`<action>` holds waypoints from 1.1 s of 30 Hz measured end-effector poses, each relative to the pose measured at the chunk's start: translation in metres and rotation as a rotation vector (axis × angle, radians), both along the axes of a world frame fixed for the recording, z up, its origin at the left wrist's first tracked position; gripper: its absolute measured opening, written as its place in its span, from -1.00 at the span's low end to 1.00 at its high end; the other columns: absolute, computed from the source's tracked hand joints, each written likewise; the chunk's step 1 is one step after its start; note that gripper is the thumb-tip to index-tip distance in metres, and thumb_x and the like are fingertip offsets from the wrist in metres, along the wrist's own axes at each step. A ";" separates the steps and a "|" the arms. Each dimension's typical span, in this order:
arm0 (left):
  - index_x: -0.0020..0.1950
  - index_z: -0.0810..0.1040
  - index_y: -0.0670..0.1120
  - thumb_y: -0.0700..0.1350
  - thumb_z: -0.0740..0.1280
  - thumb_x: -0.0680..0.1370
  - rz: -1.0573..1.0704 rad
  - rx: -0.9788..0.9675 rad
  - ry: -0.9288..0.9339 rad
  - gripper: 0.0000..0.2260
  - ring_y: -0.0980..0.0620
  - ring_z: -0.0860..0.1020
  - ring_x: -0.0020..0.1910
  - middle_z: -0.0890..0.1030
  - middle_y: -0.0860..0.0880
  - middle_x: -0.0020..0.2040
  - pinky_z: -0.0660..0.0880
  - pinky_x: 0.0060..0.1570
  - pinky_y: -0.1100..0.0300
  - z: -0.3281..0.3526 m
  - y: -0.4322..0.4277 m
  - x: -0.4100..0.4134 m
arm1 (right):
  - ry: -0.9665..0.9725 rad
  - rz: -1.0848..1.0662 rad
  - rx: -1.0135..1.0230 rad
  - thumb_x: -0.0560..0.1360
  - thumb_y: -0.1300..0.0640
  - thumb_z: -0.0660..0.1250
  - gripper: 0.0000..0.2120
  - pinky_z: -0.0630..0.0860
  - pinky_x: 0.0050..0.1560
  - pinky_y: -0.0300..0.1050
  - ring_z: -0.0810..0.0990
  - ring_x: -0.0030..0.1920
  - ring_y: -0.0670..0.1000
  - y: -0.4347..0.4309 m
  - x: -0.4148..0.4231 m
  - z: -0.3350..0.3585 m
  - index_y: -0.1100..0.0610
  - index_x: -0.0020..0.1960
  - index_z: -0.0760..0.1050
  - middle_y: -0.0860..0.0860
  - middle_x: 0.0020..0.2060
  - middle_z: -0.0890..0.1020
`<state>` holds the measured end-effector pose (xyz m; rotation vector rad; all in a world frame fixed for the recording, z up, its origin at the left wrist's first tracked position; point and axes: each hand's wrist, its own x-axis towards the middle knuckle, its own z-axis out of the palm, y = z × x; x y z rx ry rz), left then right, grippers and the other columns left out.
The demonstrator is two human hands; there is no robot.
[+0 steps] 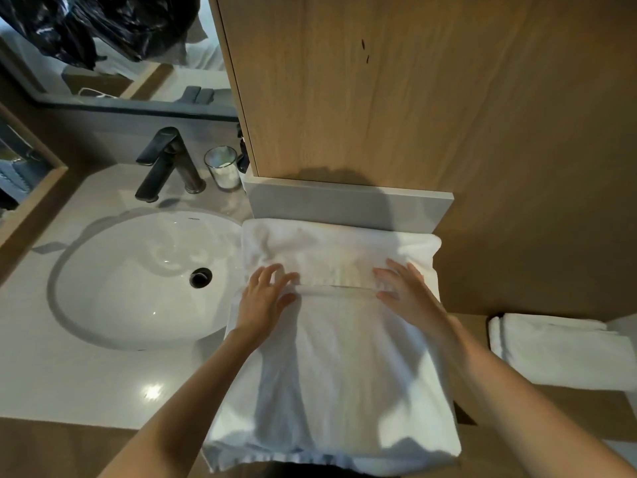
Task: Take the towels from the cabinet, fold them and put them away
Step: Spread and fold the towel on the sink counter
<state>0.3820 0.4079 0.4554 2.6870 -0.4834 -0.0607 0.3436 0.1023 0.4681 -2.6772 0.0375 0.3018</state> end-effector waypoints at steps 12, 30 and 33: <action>0.32 0.50 -0.02 -0.02 0.45 0.48 0.041 -0.134 0.130 -0.57 -0.19 0.52 0.13 0.48 -0.13 0.29 0.48 0.15 -0.03 0.016 0.022 0.038 | -0.073 -0.044 0.079 0.62 0.07 0.18 -0.78 0.49 0.07 -0.01 0.58 0.08 0.04 -0.020 0.008 0.038 0.03 0.10 0.60 -0.07 0.07 0.64; 0.03 0.58 -0.11 -0.10 0.25 0.60 0.064 -0.005 -0.359 -0.85 -0.16 0.49 -0.06 0.54 -0.12 -0.03 0.50 -0.13 -0.03 0.128 0.005 0.072 | -0.616 -0.122 -0.123 0.66 0.08 0.10 -0.72 0.38 0.02 0.01 0.48 0.07 0.10 -0.023 0.030 0.131 0.04 0.19 0.56 0.02 0.11 0.65; 0.01 0.61 -0.15 -0.14 0.29 0.58 0.072 0.033 -0.521 -0.87 -0.19 0.48 -0.09 0.55 -0.14 -0.07 0.41 -0.18 -0.02 0.163 0.000 0.078 | -0.680 -0.205 -0.104 0.66 0.06 0.11 -0.75 0.45 -0.09 0.01 0.49 0.06 0.10 -0.020 0.037 0.156 -0.02 0.18 0.54 -0.03 0.09 0.64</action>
